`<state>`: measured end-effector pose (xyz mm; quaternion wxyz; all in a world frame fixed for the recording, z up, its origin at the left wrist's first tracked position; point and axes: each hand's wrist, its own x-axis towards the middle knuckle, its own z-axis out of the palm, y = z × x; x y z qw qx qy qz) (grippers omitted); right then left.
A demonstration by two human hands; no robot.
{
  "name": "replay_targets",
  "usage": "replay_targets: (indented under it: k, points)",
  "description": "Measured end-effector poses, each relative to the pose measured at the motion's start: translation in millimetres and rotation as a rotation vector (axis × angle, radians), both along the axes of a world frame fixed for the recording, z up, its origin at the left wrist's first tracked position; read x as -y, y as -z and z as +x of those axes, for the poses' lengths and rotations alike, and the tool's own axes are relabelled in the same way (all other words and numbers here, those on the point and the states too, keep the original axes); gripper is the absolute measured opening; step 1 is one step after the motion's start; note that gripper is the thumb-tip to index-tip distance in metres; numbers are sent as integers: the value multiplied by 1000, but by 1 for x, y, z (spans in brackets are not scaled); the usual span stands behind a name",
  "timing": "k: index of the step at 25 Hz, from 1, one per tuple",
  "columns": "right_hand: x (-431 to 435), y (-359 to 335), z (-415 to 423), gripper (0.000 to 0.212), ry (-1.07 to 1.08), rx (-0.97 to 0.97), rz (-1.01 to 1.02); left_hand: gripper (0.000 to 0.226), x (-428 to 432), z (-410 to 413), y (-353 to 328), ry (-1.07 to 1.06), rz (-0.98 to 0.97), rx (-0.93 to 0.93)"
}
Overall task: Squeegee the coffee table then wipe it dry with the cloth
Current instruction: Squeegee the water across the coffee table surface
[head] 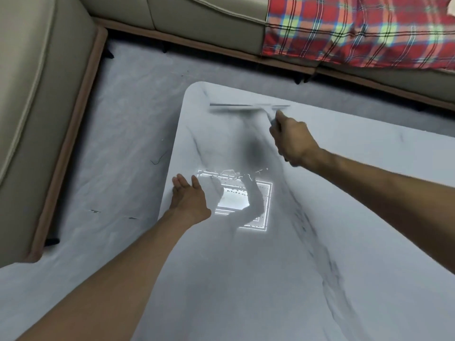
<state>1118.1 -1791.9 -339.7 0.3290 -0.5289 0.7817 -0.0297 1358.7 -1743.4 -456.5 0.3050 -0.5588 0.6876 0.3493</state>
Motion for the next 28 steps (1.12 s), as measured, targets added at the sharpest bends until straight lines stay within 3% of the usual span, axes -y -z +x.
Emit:
replay_targets:
  k: [3,7,12,15,18,21,25,28]
  points:
    - [64,28,43,21,169,81,6,105,-1,9,0,29,-16,-29]
    - [40,52,75,30,-72,-82,-42,92,-5,25,-3,59,-56,-89]
    - [-83,44,43,46,-361,-9,12,42,-20,67,-19,-180,-243,-318]
    - [-140,16,15,49,-444,-60,102,8,-27,92,-33,-308,-315,-308]
    - [-133,2,9,49,-372,-47,21,21,-25,104,-40,-475,-345,-256]
    - [-69,15,41,39,-261,-31,-136,34,-21,113,-42,-624,-392,-200]
    - [-17,47,108,45,-85,-37,-54,54,-21,131,-39,-780,-366,-171]
    - [-59,57,127,49,-222,-12,-66,43,-26,136,-33,-777,-343,-214]
